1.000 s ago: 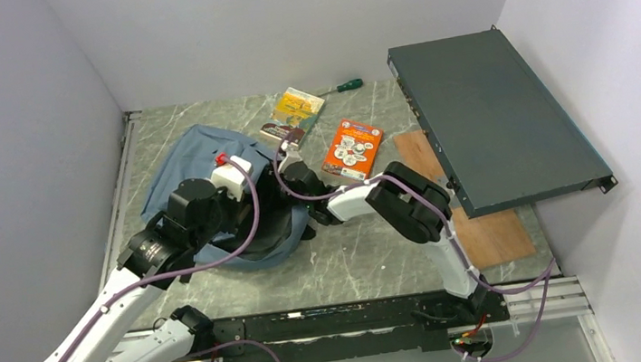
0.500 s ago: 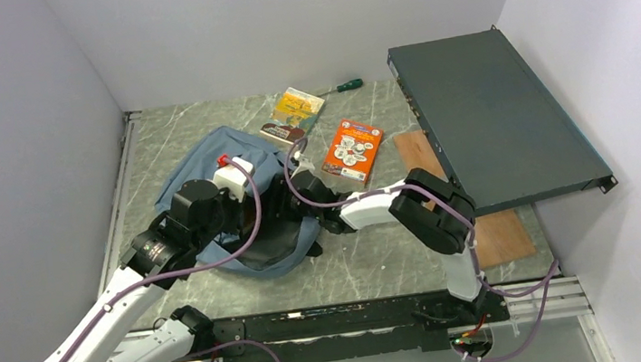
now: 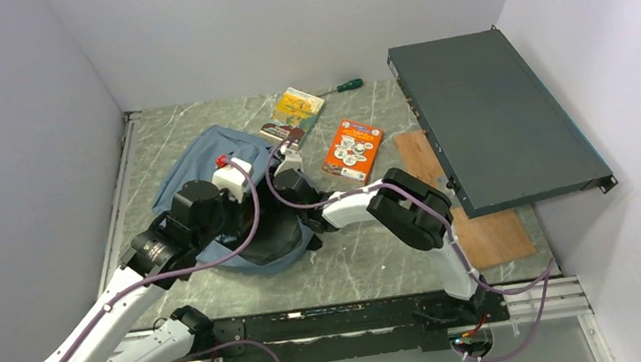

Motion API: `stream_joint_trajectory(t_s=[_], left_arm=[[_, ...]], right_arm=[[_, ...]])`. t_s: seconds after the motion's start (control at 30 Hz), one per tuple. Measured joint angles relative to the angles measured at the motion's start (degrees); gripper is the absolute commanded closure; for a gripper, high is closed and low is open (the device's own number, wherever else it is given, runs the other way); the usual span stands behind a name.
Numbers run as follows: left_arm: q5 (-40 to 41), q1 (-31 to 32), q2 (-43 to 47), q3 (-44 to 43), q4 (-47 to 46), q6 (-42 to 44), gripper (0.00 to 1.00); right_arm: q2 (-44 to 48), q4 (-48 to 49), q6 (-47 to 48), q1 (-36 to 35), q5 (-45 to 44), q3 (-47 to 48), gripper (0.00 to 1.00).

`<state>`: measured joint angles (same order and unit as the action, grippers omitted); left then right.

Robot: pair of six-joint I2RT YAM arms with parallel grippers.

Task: Pack the student bag
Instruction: Place the book in the student bag.

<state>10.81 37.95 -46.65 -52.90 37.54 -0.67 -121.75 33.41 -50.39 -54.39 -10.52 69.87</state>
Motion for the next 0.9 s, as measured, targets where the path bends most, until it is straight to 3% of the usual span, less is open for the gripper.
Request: stream_joint_trajectory(t_s=[0.3, 0.43, 0.57, 0.9], left_arm=[[0.52, 0.0, 0.76, 0.72, 0.2, -0.09, 1.0], [0.59, 0.0, 0.74, 1.51, 0.02, -0.48, 1.0], [0.57, 0.0, 0.74, 2.05, 0.02, -0.74, 1.0], [2.45, 0.0, 2.29, 3.63, 0.11, -1.07, 1.0]], right_arm=[[7.5, 1.84, -0.35, -1.81, 1.05, -12.68, 0.47], [7.58, 3.67, -0.35, -3.45, 0.87, -15.76, 0.48], [3.72, 5.46, 0.39, -2.89, 1.18, -11.93, 0.62], [-1.55, 2.93, 7.78, -0.48, 0.11, 0.74, 0.58]])
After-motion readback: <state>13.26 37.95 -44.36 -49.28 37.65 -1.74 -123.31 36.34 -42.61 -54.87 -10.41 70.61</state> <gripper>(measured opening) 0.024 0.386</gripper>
